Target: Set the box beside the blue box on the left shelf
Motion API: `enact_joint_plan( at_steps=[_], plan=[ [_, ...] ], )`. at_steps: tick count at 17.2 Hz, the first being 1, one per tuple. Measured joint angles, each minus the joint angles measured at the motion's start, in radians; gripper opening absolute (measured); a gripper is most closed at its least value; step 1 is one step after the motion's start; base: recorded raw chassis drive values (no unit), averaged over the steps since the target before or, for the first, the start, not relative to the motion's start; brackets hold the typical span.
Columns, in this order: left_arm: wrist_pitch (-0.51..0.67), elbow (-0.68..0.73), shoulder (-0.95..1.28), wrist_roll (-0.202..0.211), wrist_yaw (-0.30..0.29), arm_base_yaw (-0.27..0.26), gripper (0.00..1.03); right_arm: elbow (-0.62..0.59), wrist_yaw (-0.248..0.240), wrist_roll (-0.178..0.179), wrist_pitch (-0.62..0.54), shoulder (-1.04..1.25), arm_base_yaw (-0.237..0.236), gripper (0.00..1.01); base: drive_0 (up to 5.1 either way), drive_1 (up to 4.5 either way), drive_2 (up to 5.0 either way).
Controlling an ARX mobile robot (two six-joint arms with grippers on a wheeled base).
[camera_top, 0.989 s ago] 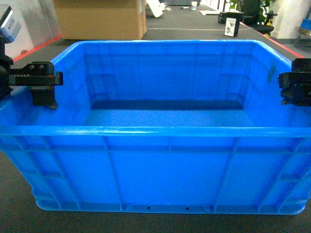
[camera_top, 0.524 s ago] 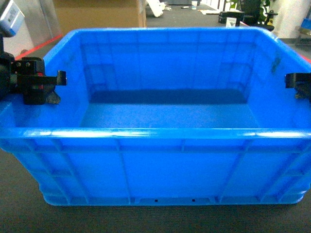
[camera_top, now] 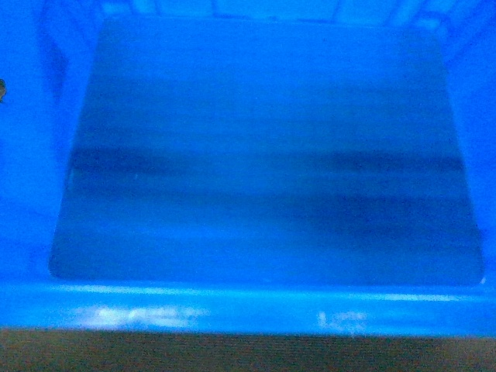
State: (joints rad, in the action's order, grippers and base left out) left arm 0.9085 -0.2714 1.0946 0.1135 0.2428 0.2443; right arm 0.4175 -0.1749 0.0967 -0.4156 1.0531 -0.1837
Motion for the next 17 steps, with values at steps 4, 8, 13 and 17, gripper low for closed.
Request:
enact_joint_plan(
  at_steps=[4, 8, 13, 17],
  plan=[
    [0.004, 0.094, -0.165, -0.010, 0.031, 0.033, 0.31, -0.082, -0.117, -0.043, 0.042, -0.244, -0.074, 0.21, 0.0, 0.00, 0.0],
    [-0.023, 0.140, -0.238, -0.031, 0.057, 0.052, 0.31, -0.106, -0.159, -0.069, 0.070, -0.320, -0.109, 0.21, 0.0, 0.00, 0.0],
    [-0.021, 0.145, -0.240, -0.030, 0.060, 0.054, 0.31, -0.120, -0.180, -0.072, 0.068, -0.331, -0.124, 0.21, 0.0, 0.00, 0.0],
    [-0.024, 0.145, -0.240, -0.030, 0.060, 0.054, 0.31, -0.120, -0.180, -0.072, 0.069, -0.331, -0.124, 0.21, -0.3, -0.30, -0.3]
  ],
)
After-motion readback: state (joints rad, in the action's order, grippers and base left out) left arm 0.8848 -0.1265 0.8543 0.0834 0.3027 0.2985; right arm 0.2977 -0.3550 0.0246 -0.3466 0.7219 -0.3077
